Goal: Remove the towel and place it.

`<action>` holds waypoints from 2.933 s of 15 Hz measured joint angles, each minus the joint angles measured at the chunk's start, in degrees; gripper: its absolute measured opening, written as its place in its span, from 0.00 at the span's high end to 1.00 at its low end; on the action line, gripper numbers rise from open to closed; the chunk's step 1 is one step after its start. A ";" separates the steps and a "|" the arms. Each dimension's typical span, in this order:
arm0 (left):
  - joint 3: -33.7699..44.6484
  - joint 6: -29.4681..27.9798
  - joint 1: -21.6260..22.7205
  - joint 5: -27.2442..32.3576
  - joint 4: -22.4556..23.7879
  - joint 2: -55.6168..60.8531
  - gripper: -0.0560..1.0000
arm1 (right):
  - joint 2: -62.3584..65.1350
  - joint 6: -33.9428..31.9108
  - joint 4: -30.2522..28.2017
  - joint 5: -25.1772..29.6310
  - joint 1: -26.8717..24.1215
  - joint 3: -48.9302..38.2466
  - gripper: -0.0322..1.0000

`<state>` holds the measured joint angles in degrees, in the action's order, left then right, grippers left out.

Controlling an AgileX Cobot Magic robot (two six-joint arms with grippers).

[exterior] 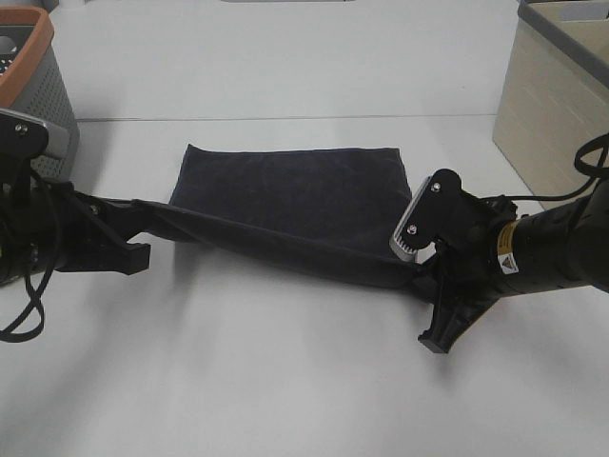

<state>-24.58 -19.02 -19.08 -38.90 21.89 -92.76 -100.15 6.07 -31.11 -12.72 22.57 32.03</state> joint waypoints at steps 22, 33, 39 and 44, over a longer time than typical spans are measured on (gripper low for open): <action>-17.30 -35.18 0.06 39.65 22.63 11.34 0.33 | 22.40 -11.52 7.79 26.18 -0.06 10.20 0.31; -53.69 14.55 9.28 79.30 -20.86 11.29 0.33 | 12.72 -13.52 11.46 65.09 -0.17 52.20 0.32; -61.76 21.03 21.49 101.76 -28.99 11.57 0.33 | 9.00 -0.52 31.46 81.70 -12.38 65.09 0.32; -58.50 22.23 26.01 108.06 -28.93 14.50 0.33 | 15.53 0.06 33.52 82.22 -16.84 56.04 0.32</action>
<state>-83.08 3.21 6.93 69.16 -7.05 -78.27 -84.63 6.13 2.41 69.50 5.73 88.06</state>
